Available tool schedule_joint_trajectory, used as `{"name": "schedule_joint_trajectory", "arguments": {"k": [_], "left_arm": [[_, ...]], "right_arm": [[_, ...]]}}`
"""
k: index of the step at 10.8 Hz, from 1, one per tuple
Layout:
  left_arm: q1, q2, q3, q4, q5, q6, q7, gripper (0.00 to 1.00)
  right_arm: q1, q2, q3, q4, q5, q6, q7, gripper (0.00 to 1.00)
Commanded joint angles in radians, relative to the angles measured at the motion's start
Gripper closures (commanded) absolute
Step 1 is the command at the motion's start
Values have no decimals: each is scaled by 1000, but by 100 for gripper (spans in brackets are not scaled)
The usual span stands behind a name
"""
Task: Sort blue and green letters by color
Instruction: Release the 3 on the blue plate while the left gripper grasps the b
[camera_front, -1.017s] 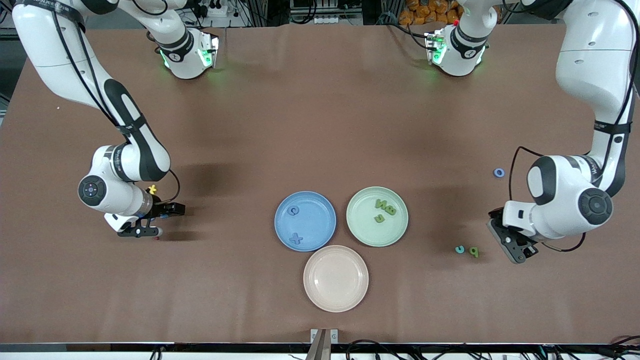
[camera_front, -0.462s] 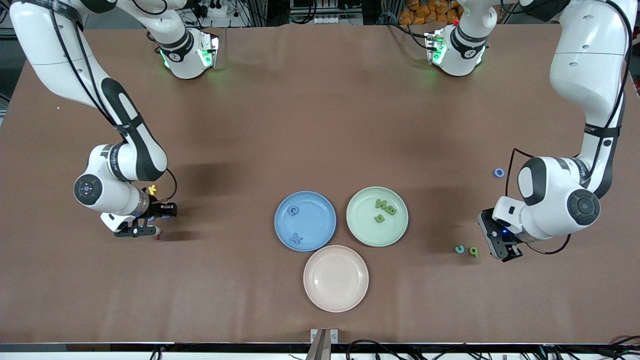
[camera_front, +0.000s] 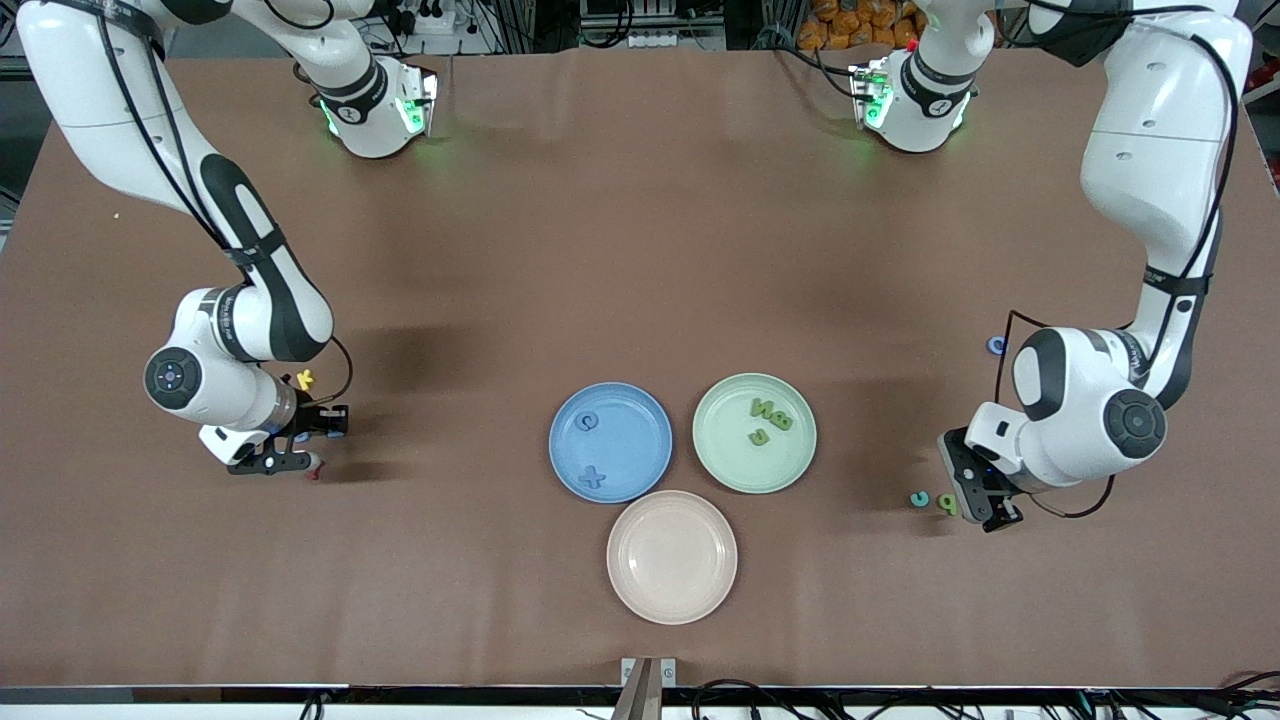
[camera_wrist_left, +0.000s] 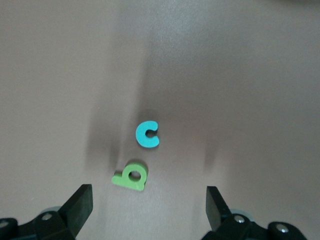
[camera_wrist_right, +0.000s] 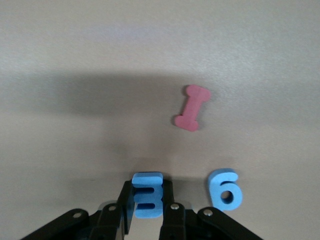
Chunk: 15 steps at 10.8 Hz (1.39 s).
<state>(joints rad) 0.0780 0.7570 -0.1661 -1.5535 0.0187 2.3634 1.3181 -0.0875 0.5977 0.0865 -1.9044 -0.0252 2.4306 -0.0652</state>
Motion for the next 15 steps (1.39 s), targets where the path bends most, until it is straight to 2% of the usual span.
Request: {"name": "schedule_joint_trajectory", "arguments": {"k": [1, 4, 7, 10, 13, 14, 15], "left_arm": [[-3, 67, 0, 36, 29, 45, 27, 0], [-1, 81, 0, 35, 53, 68, 29, 0], [-1, 85, 0, 33, 58, 85, 20, 0], [-1, 88, 0, 32, 59, 88, 18, 0], [0, 88, 0, 27, 72, 89, 15, 0], [2, 85, 0, 27, 72, 89, 12, 10], [0, 79, 2, 27, 70, 89, 0, 38]], "right_arm": [[61, -24, 13, 25, 1, -5, 135, 100], [168, -7, 16, 86, 4, -5, 365, 100], [314, 36, 22, 180, 19, -21, 742, 100], [449, 80, 21, 290, 166, -35, 1002, 100], [557, 147, 19, 411, 200, -25, 1362, 100], [583, 189, 19, 471, 200, -22, 1457, 100], [598, 218, 19, 519, 202, -13, 1528, 100]]}}
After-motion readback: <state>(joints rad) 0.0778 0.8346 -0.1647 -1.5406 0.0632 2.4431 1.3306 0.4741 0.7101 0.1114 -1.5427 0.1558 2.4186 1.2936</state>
